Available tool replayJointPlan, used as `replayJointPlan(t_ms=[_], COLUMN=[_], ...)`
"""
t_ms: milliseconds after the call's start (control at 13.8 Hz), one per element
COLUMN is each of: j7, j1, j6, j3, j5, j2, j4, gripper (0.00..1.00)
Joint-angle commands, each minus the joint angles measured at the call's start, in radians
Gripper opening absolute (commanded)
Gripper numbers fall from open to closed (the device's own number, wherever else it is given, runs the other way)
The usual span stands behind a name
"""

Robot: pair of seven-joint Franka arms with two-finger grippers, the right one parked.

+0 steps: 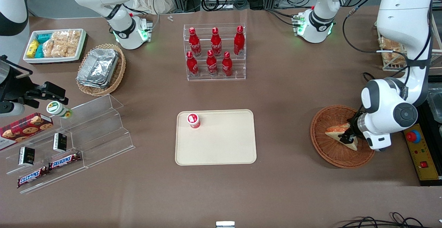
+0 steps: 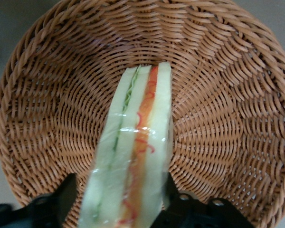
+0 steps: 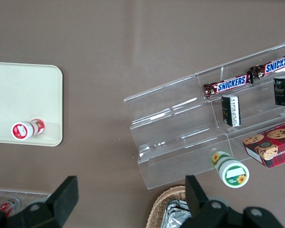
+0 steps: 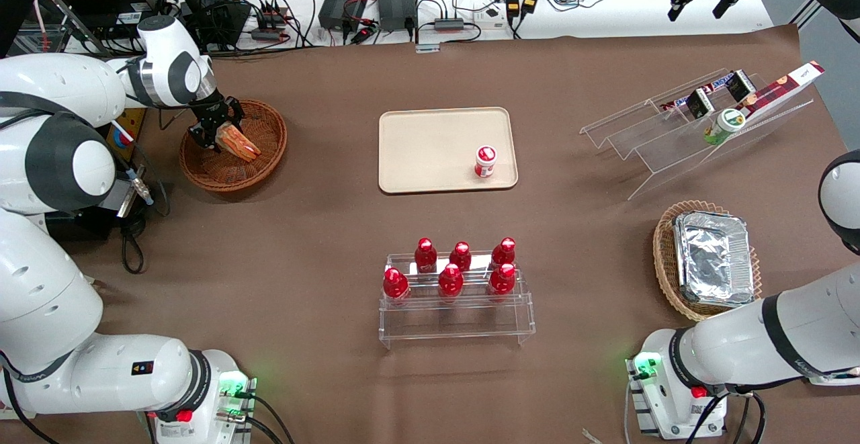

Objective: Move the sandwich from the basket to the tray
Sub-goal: 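Lift the sandwich with the left gripper and carry it toward the cream tray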

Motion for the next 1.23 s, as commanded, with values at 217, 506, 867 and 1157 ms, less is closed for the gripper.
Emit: replayJointPlan(t_ms=[217, 506, 867, 1157], j7=[0.062, 0.321, 0.348, 0.344], j1=[-0.004, -0.020, -0.023, -0.104], j6=[-0.086, -0.506, -0.508, -0.383], j3=[-0.003, -0.067, -0.284, -0.446], j5=[0.016, 0.000, -0.029, 0.031], j2=[-0.130, -0.205, -0.216, -0.123], j4=[0.008, 0.177, 0.231, 0.223], gripper=[0.00, 0.00, 0.00, 0.00])
